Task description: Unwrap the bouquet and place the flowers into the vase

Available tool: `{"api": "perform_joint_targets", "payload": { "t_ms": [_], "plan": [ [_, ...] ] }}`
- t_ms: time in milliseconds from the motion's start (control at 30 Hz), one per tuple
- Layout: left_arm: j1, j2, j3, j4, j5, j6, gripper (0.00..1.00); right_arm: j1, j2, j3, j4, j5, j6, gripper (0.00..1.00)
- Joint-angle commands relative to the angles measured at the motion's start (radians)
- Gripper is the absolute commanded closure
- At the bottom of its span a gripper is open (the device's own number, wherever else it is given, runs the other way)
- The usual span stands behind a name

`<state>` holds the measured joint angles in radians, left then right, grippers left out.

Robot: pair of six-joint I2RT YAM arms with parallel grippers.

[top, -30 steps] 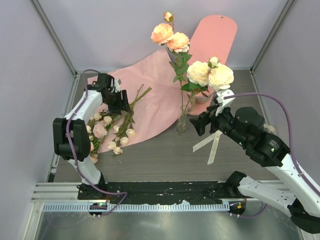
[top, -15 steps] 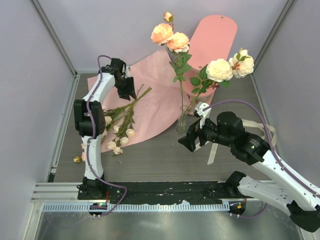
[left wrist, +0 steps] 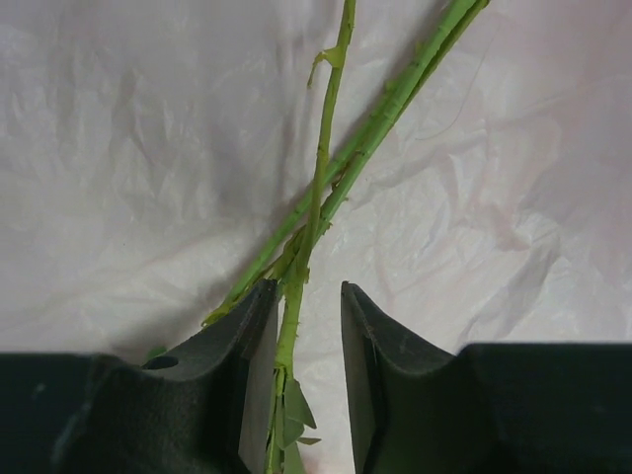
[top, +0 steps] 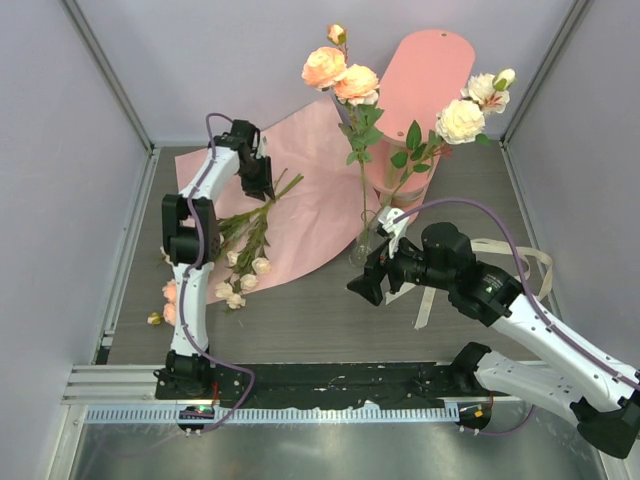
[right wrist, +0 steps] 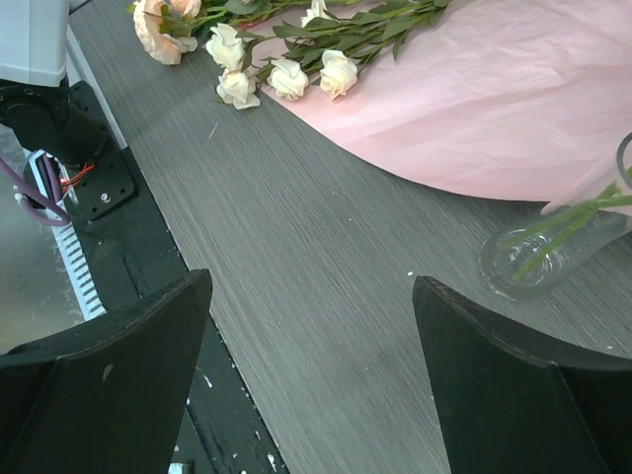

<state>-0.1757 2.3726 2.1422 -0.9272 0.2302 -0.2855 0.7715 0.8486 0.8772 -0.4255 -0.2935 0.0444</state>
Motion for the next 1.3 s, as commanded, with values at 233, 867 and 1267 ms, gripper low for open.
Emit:
{"api": "perform_joint_targets", "payload": {
  "t_ms": [233, 867, 1267],
  "plan": [
    [-0.002, 0.062, 0.087, 0.027, 0.001, 0.014, 0.71, 0.015, 0.035, -0.021, 0.103, -0.033, 0.021, 0.11],
    [-0.027, -0.140, 0.078, -0.054, -0.019, 0.052, 1.00, 0.345, 0.217, -0.021, 0.310, 0.433, -0.225, 0.08],
    [-0.065, -0.489, -0.272, -0.082, 0.083, 0.152, 1.00, 0.442, 0.411, 0.022, 0.547, 0.413, -1.025, 0.04]
  ]
}}
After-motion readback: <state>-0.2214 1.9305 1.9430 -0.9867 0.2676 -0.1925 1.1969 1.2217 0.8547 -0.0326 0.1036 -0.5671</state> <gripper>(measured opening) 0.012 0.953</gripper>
